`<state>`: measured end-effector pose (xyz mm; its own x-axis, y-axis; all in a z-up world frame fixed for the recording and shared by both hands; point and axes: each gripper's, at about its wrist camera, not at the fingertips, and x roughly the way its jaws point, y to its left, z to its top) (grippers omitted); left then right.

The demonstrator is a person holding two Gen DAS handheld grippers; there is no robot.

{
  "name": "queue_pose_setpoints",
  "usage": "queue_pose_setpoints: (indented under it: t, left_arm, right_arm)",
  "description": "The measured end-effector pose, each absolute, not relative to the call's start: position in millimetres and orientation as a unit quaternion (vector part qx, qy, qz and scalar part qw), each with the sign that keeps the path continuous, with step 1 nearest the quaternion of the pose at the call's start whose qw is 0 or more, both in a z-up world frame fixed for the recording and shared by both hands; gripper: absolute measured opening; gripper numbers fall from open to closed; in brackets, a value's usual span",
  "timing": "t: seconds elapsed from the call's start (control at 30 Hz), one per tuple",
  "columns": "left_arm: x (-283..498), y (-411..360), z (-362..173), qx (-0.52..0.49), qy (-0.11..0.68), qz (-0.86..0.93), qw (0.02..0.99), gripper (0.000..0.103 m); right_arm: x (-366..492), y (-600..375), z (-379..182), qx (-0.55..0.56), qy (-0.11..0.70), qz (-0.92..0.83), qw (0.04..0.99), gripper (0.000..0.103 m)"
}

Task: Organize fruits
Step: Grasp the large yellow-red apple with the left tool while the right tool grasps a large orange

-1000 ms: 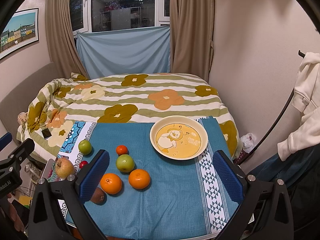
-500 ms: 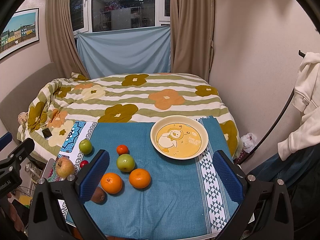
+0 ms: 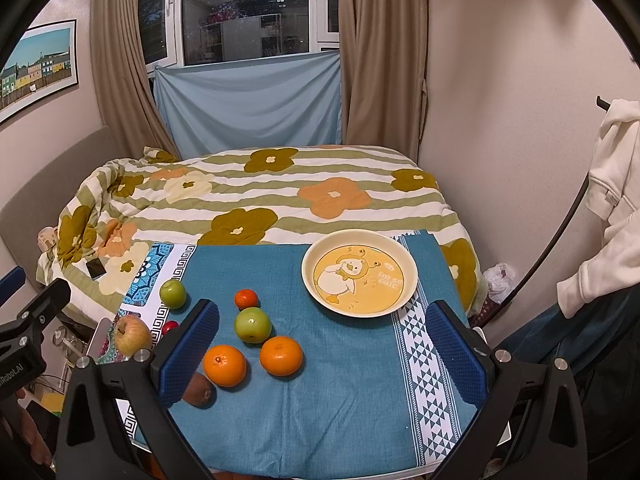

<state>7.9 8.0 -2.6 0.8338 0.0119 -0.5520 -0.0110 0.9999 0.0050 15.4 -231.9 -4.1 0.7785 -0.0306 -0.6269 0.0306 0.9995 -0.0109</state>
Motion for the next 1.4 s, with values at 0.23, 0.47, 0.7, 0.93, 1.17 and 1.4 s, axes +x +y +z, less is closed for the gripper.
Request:
queue_pose_setpoints:
  t: [0.23,0.47,0.7,0.93,1.17,1.4]
  left_arm:
    - [9.4,13.2,3.0,0.002,0.291,0.026,0.956,0.103]
    - [2.9,15.6,-9.7,-0.022,0.322,0.068,0.944,0.103]
    - [-0.9,21.1,-45.5,-0.024,0.363,0.118,0.924,0.103]
    - [12.8,42.1,-97.1,-0.028,0.402,0.112,0.908,0.103]
    - [45.4,67.4,-140.1,-0.010,0.442,0.066,0.895,0.103]
    - [75.0,85.3,-171.2,0.007,0.473,0.009,0.881,0.103]
  right_arm:
    - [15.3,-232.8,-7.6,-0.006,0.338,-0.005,0.941,0.103]
    - [24.3,-236.2,-21.4,-0.007,0.369,0.049,0.928,0.103]
    - [41.4,-237.0,-54.1,-0.016,0.416,0.113,0.902,0.103]
    - [51.9,-218.7,-102.0,0.005,0.471,0.153,0.869,0.103]
    - [57.6,-190.8,-139.3,0.040,0.506,0.128,0.852,0.103]
    - [68.1,-172.5,-166.6,0.084,0.533,0.085,0.838,0.103]
